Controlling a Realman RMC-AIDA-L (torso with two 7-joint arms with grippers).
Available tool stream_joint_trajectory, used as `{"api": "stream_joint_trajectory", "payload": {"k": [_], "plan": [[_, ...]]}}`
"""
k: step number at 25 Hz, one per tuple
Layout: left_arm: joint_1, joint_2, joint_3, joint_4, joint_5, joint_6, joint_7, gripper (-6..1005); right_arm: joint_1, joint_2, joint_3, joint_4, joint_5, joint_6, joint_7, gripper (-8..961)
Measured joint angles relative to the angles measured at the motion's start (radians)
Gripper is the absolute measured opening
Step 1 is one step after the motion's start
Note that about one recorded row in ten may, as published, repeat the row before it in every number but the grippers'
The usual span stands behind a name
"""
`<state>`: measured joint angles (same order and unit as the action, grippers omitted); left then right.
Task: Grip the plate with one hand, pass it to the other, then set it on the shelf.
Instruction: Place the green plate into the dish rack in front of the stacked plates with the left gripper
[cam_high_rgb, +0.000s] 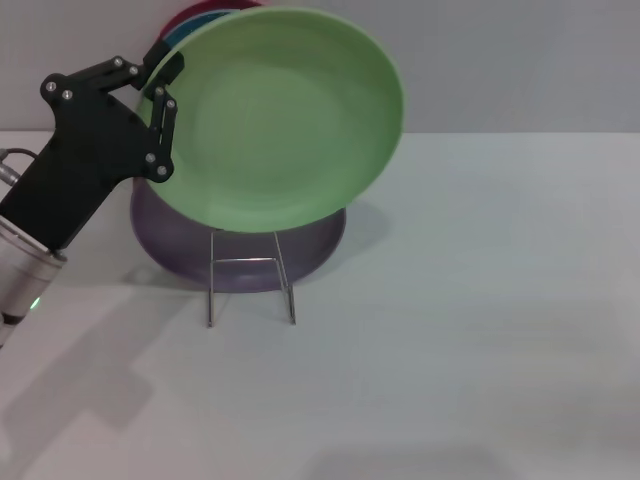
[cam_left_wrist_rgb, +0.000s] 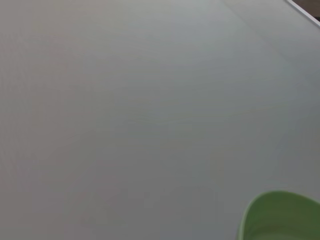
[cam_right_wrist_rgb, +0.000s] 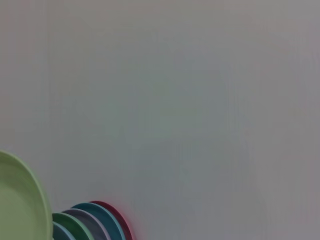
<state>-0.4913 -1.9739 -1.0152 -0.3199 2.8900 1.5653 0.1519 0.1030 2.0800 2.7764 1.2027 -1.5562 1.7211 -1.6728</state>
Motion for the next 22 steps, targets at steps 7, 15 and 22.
{"api": "stream_joint_trajectory", "payload": {"k": [7, 15, 22], "plan": [[-0.008, 0.000, 0.003, 0.055, 0.000, 0.036, -0.009, 108, -0.004, 0.000, -0.019, 0.004, 0.002, 0.004, 0.000, 694], [-0.028, 0.000, 0.004, 0.089, 0.000, 0.038, -0.004, 115, -0.009, 0.000, -0.038, 0.007, 0.012, 0.005, 0.000, 694], [-0.048, -0.004, 0.004, 0.124, 0.000, 0.035, -0.003, 121, -0.008, 0.000, -0.048, 0.008, 0.018, 0.008, 0.001, 694]]}}
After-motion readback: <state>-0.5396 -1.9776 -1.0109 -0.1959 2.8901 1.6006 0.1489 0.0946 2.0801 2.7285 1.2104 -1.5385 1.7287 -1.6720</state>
